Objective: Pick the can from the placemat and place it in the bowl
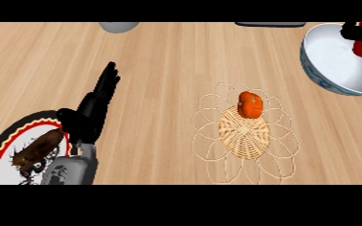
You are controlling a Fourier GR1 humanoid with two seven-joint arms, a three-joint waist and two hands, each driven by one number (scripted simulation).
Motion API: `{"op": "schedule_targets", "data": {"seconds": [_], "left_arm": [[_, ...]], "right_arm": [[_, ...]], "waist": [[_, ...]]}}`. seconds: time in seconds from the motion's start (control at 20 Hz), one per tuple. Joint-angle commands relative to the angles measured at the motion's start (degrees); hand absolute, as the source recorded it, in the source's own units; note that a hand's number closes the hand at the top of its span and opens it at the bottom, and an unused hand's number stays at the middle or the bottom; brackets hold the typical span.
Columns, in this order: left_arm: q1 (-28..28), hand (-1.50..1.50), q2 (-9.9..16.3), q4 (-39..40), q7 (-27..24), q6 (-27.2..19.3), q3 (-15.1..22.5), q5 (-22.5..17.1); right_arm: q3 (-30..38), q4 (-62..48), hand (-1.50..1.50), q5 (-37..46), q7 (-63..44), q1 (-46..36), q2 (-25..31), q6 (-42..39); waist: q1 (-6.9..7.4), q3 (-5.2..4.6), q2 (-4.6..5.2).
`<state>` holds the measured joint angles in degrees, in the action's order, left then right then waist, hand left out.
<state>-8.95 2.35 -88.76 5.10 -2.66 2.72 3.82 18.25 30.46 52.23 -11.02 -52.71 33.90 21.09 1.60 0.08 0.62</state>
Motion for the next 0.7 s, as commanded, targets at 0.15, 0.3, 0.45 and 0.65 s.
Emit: {"op": "schedule_targets", "data": {"seconds": [0.15, 0.3, 0.45, 0.65], "left_arm": [[-0.7, 0.0, -0.6, 2.0, -1.7, -0.5, 0.1, 0.8], [-1.1, 0.0, 0.8, 0.0, 1.1, 0.6, -1.5, -1.1], [1.0, 0.0, -1.3, -2.0, 0.7, -0.8, 1.5, 0.9], [-1.7, 0.0, -0.8, -0.3, 0.9, -0.3, 0.0, -0.1]], "right_arm": [[7.5, -11.1, 1.5, -7.7, 8.1, 0.3, 3.7, -4.3], [8.8, -13.0, -1.5, -10.6, 14.3, 2.4, 2.8, -9.5], [11.3, -14.2, -1.5, -13.3, 20.4, 3.1, 2.6, -8.7], [15.4, -12.8, -1.5, -18.1, 27.4, 2.4, 4.0, -9.6]], "waist": [[0.24, 0.08, 0.3], [0.06, 0.08, 0.04], [0.55, 0.14, 0.14], [0.04, 0.13, 0.11]]}}
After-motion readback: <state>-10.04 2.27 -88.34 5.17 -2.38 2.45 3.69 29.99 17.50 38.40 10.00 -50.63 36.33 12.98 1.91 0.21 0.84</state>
